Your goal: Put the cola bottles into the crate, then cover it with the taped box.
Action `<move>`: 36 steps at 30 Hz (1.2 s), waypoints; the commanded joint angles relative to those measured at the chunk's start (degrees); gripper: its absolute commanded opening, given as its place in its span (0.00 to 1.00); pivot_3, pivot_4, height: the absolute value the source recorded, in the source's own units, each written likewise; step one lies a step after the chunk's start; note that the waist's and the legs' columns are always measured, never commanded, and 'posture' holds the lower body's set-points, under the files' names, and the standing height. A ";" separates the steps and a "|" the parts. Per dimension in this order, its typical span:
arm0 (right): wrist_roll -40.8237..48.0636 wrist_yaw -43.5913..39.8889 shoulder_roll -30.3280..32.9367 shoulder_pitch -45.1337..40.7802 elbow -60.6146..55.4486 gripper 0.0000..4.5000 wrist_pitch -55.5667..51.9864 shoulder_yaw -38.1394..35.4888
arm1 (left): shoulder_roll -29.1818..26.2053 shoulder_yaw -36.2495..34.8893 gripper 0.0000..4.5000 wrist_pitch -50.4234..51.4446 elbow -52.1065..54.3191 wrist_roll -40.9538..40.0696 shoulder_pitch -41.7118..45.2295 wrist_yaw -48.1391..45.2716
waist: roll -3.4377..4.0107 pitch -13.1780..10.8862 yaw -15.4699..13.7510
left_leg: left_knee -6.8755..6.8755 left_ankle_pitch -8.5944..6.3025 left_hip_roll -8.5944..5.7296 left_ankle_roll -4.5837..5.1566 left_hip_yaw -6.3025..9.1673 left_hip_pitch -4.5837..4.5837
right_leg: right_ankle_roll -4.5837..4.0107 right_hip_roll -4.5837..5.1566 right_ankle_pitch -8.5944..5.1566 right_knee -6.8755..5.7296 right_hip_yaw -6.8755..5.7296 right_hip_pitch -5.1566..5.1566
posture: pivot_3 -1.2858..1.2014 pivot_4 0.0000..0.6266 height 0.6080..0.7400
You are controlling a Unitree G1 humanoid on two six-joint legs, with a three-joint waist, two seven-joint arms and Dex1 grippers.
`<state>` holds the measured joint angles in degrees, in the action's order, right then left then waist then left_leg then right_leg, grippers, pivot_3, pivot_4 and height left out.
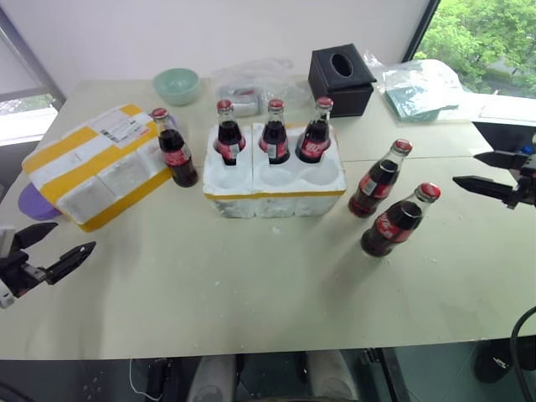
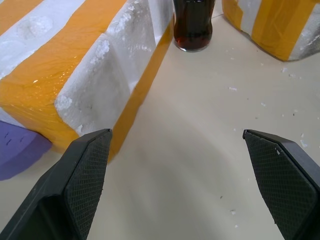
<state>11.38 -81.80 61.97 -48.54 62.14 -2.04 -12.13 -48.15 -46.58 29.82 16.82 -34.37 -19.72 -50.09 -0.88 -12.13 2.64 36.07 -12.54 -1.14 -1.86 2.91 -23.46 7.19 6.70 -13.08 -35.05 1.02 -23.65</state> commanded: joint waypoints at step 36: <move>18.71 -7.89 -1.36 -9.69 -45.40 1.00 -35.10 1.28 | -3.55 32.05 0.97 5.42 -21.50 5.29 49.42 4.34 | 0.25 -0.14 -0.41 | 0.13 0.03 0.01 0.00 0.09 0.02 | 0.33 -0.16 0.17 -0.46 0.01 -0.04 | 0.52 0.24 0.98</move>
<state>27.41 -90.70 60.11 -57.67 21.19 -35.45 -8.78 -51.82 -15.46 36.69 -3.79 -30.56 27.85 -46.40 -0.63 -12.28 2.24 36.22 -12.50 -1.14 -1.86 3.00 -23.45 7.52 6.55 -12.91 -35.53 1.03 -23.69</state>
